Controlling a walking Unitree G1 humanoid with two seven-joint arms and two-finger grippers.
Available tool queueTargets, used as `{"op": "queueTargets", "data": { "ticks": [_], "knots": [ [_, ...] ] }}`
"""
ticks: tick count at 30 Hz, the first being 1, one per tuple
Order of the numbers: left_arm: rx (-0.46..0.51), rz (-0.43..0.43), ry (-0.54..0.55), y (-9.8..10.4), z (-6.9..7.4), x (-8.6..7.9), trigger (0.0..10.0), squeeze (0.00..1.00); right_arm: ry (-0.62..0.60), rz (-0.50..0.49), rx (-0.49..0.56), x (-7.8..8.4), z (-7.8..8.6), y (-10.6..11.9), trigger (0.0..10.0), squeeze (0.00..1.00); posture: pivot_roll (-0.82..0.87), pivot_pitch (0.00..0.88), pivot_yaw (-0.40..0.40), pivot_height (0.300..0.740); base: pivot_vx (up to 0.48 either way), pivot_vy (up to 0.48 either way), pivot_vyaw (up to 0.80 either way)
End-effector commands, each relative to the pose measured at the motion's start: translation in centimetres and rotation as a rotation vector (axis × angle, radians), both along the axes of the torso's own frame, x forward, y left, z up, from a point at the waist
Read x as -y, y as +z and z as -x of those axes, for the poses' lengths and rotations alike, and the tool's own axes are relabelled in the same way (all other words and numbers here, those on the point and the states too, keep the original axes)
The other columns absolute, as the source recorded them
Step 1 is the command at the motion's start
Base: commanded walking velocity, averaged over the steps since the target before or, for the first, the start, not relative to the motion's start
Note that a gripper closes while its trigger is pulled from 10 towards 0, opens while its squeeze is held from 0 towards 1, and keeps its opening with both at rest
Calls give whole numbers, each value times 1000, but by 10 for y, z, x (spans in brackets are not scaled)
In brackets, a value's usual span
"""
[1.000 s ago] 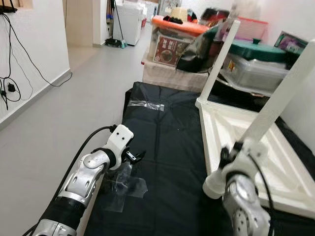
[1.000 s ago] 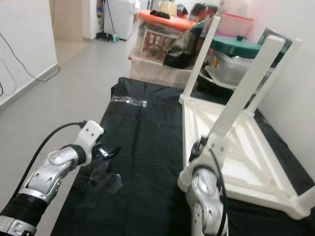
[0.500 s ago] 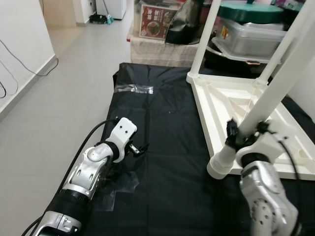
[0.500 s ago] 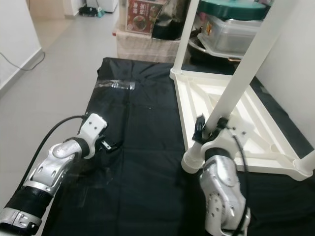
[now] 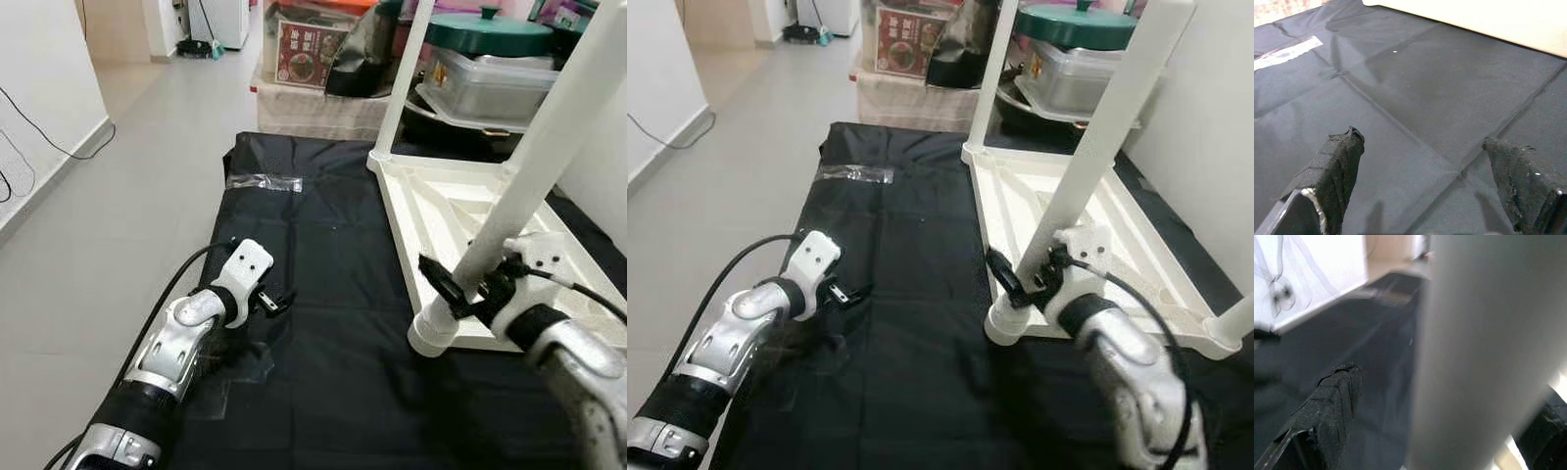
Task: Building children table
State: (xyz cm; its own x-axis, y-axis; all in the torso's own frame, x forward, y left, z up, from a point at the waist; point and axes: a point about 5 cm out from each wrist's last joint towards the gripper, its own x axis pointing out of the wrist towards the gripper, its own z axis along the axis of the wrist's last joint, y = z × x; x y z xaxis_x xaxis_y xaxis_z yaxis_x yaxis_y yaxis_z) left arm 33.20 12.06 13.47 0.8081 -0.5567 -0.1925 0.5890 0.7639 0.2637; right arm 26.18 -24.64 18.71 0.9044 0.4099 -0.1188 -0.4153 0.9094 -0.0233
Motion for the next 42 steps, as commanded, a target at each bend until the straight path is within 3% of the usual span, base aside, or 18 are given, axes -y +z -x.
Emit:
{"op": "queueTargets", "data": {
  "ticks": [1, 10, 11, 12, 14, 15, 23, 27, 28, 29, 30, 31, 33, 35, 36, 38, 40, 42],
  "knots": [
    [8, -7, -18, 0, -1, 6, 10000, 0, 54, -45, 12, 13, -5, 6, 10000, 0, 120, 0, -121, 740, 0, 0, 0],
    [14, 1, -21, 1, -2, 7, 10000, 0, 80, -85, 145, 36, -42, 30, 9412, 0, 157, 0, -144, 740, 0, 0, 0],
    [16, 1, -21, 1, -2, 7, 10000, 0, 100, -90, 154, 37, -47, 30, 7765, 0, 172, 0, -151, 740, 0, 0, 0],
    [16, -1, -19, 1, -2, 5, 10000, 0, 124, -84, 154, 36, -51, 28, 4118, 0, 177, 0, -154, 740, 0, 0, 0],
    [17, -3, -17, 1, -2, 4, 10000, 0, 142, -78, 148, 34, -53, 25, 3255, 0, 177, 0, -155, 740, 0, 0, 0],
    [16, -5, -16, 0, -2, 3, 10000, 0, 162, -79, 141, 35, -55, 21, 0, 0, 178, 0, -156, 740, 0, 0, 0],
    [8, -9, -22, -2, -1, 4, 10000, 0, 179, -94, 45, 40, -55, 0, 0, 0, 177, 0, -155, 740, 0, 0, 0],
    [5, -8, -32, -4, 0, 7, 10000, 0, 3, -52, 17, 52, -60, -11, 0, 0, 164, 0, -146, 740, 0, 0, 0],
    [4, -10, -34, -4, 0, 7, 10000, 0, -154, -42, -3, 60, -63, -18, 0, 0, 160, 0, -145, 740, 0, 0, 0],
    [4, -10, -34, -4, 0, 7, 10000, 0, -154, -42, -3, 60, -63, -18, 0, 0, 160, 0, -145, 740, 0, 0, 0],
    [4, -11, -34, -4, -1, 6, 10000, 0, -321, -42, -37, 66, -64, -26, 0, 0, 163, 0, -147, 740, 0, 0, 0],
    [4, -11, -34, -4, -1, 6, 10000, 0, -321, -42, -37, 66, -64, -26, 0, 0, 163, 0, -147, 740, 0, 0, 0],
    [2, -15, -29, -5, 0, 3, 10000, 0, -802, -90, -44, 68, -51, -37, 0, 0, 158, 0, -145, 740, 0, 0, 0],
    [-1, -16, -26, -6, 1, 2, 10000, 0, -1040, -104, -27, 51, -26, -43, 0, 0, 159, 0, -144, 740, 0, 0, 0],
    [-1, -16, -26, -6, 1, 2, 10000, 0, -1040, -104, -27, 51, -26, -43, 0, 0, 159, 0, -144, 740, 0, 0, 0],
    [-5, -14, -27, -7, 3, 3, 10000, 0, -1099, -103, -10, 13, -6, -48, 0, 0, 163, 0, -132, 740, 0, 0, 0],
    [-5, -14, -27, -7, 3, 3, 10000, 0, -1099, -103, -10, 13, -6, -48, 0, 0, 163, 0, -132, 740, 0, 0, 0],
    [-7, -14, -29, -7, 2, 4, 10000, 0, -1072, -134, -23, -19, 0, -50, 0, 0, 153, 0, -123, 740, 0, 0, 0]
  ]
}}
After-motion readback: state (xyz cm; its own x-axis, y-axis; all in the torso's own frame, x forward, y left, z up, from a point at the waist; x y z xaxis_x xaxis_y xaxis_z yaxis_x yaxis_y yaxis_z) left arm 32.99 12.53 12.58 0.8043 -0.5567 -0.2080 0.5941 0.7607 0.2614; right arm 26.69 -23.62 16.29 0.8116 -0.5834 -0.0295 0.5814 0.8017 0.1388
